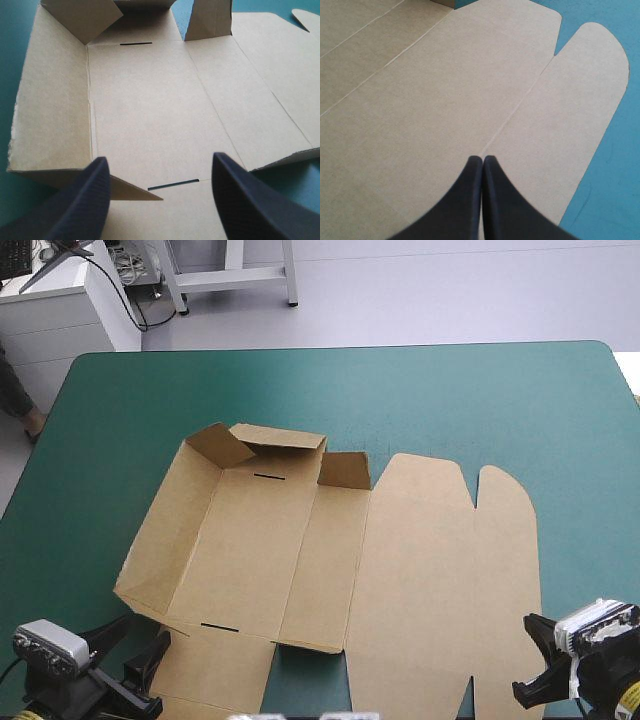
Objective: Fold the box
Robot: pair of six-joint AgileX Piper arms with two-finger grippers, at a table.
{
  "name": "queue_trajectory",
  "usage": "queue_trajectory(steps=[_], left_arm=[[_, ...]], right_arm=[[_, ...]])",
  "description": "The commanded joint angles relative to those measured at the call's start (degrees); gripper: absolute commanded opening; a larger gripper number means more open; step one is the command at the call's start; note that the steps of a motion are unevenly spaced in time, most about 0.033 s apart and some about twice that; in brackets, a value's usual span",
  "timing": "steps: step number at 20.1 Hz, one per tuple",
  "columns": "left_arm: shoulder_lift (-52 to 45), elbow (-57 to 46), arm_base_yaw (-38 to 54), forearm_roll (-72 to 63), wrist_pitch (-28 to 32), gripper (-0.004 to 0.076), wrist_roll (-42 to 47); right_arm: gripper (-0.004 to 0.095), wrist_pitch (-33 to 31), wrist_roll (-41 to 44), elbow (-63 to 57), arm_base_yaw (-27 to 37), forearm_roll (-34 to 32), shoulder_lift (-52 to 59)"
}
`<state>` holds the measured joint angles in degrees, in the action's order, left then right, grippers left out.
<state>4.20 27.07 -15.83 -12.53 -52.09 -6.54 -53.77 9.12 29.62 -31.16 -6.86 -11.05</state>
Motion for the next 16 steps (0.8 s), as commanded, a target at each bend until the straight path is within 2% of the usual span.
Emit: queue_trajectory(steps=[1,5,8,11,16], left_arm=[[0.93,1.42,-0.44,-2.71,3.95,0.0476,-0.08],[0.93,1.42,-0.44,-1.17,4.78,0.0455,-0.32],[4.67,2.81,-0.44,7.32,5.4,0.0455,6.86],[14.69,8.48,-0.44,15.23,2.15,0.0455,10.71],[33.46,20.12,-0.19,17.55,-4.97,0.0455,12.83]], right_arm=[[-0.0015,6.15,0.01,-0.94,0.22,-0.6,-0.06],[-0.0015,9.31,0.1,-2.41,0.22,-0.12,-0.06],[-0.0015,9.31,0.1,-2.41,0.22,0.92,-0.06],[-0.0015,9.45,0.1,-2.41,0.22,1.78,-0.06],[-0.0015,9.45,0.0,-2.41,0.22,2.0,-0.06]])
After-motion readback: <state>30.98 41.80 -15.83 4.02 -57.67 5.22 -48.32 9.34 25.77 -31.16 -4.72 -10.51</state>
